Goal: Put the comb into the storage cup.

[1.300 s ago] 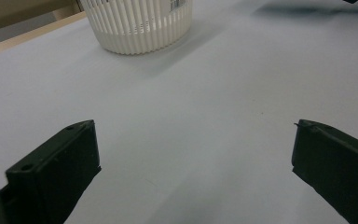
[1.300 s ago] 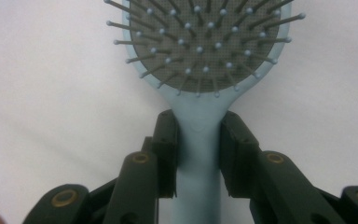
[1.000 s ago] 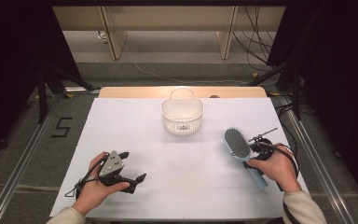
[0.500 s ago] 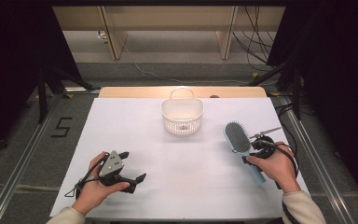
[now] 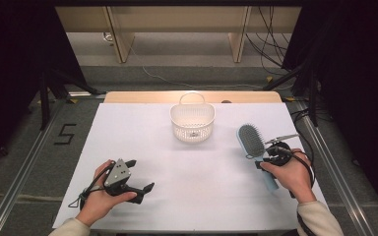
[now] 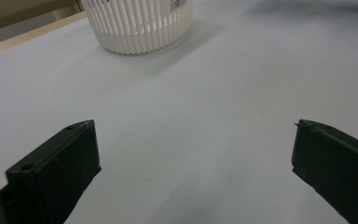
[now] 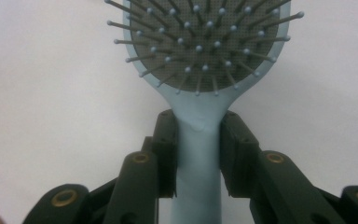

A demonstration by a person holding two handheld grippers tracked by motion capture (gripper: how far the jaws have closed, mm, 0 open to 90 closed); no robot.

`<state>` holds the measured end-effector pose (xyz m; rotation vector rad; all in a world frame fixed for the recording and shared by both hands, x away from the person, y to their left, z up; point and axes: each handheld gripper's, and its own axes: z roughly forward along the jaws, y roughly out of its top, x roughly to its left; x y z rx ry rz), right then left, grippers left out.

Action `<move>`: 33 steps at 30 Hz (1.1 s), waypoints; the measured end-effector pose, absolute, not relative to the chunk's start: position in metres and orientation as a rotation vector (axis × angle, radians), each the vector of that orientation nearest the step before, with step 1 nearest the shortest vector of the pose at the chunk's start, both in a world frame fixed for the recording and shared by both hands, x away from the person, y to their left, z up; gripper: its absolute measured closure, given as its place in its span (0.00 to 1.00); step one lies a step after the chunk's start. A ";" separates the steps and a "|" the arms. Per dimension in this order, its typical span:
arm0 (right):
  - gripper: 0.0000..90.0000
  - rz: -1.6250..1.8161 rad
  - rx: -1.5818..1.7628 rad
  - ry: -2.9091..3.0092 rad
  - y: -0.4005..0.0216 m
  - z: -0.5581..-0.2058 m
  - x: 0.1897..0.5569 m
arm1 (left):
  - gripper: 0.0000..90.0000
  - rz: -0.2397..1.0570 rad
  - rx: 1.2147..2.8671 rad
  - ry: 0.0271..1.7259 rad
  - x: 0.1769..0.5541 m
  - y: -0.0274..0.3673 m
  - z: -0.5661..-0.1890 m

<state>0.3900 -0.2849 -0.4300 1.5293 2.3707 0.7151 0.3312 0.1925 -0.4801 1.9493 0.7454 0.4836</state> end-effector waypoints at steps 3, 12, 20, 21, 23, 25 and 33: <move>0.79 0.727 1.523 2.364 -0.285 -0.429 0.390 | 0.00 0.484 1.949 0.745 0.331 0.193 -0.480; 0.79 0.751 1.513 2.347 -0.284 -0.428 0.390 | 0.00 0.485 1.950 0.744 0.331 0.192 -0.480; 0.79 0.809 1.510 2.293 -0.284 -0.426 0.391 | 0.00 0.485 1.950 0.744 0.331 0.192 -0.480; 0.79 0.817 1.509 2.284 -0.284 -0.425 0.391 | 0.00 0.486 1.950 0.744 0.331 0.192 -0.480; 0.79 0.829 1.508 2.274 -0.284 -0.424 0.390 | 0.00 0.486 1.950 0.745 0.331 0.192 -0.480; 0.79 0.837 1.507 2.264 -0.285 -0.424 0.390 | 0.00 0.485 1.951 0.744 0.331 0.192 -0.480; 0.79 0.849 1.513 2.252 -0.284 -0.425 0.391 | 0.00 0.484 1.951 0.745 0.331 0.192 -0.480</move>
